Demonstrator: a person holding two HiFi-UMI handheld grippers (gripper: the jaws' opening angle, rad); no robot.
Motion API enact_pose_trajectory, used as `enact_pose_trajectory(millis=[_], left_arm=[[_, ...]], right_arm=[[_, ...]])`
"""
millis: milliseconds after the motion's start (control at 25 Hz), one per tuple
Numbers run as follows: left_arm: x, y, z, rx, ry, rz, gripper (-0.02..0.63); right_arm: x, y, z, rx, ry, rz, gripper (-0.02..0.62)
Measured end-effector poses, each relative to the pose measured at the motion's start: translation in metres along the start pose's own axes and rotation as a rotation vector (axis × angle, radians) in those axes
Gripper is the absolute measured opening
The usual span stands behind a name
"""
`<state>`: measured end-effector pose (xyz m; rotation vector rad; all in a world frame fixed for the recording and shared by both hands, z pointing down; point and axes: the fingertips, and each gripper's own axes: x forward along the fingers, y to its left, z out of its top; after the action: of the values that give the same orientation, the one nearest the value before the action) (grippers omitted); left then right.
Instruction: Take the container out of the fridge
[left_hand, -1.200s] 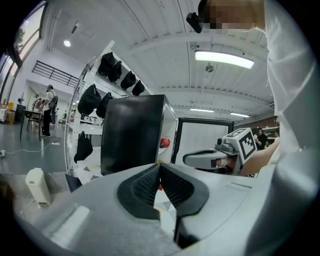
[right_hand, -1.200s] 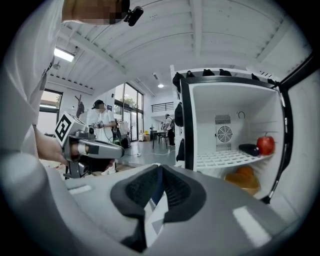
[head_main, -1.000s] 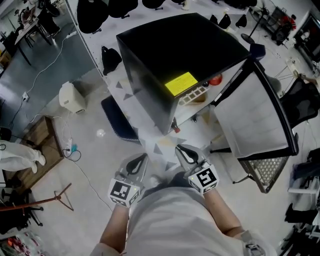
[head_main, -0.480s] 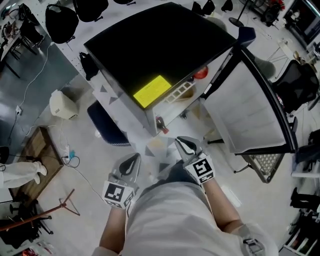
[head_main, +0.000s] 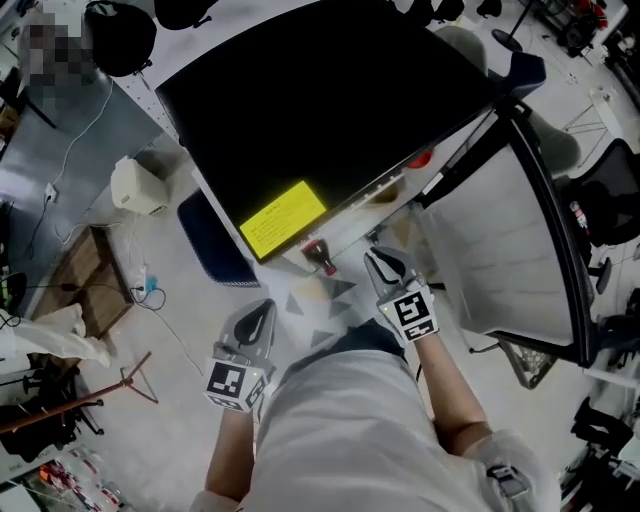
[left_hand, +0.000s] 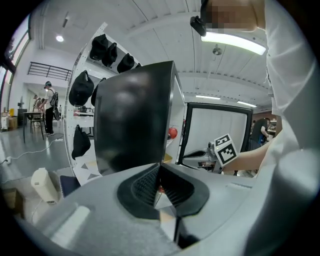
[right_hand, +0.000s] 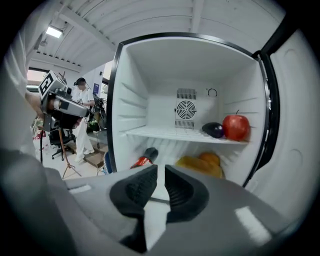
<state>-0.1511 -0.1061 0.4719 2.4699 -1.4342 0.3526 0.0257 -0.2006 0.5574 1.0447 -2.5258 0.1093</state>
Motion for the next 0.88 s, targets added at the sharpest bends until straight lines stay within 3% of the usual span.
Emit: enact_pose_trajectory(millis=[360, 520, 880], left_arm=[[0.023, -0.009, 0.007, -0.021, 0.013, 0.087, 0.009], [0.028, -0.011, 0.01, -0.028, 0.014, 0.121, 0.009], [0.033, -0.014, 0.006, -0.048, 0.021, 0.179, 0.009]], right_arm=[[0.038, -0.051, -0.021, -0.143, 0.065, 0.018, 0.064], [0.053, -0.071, -0.03, -0.181, 0.101, 0.006, 0.106], [0.083, -0.091, -0.044, -0.257, 0.167, 0.026, 0.166]])
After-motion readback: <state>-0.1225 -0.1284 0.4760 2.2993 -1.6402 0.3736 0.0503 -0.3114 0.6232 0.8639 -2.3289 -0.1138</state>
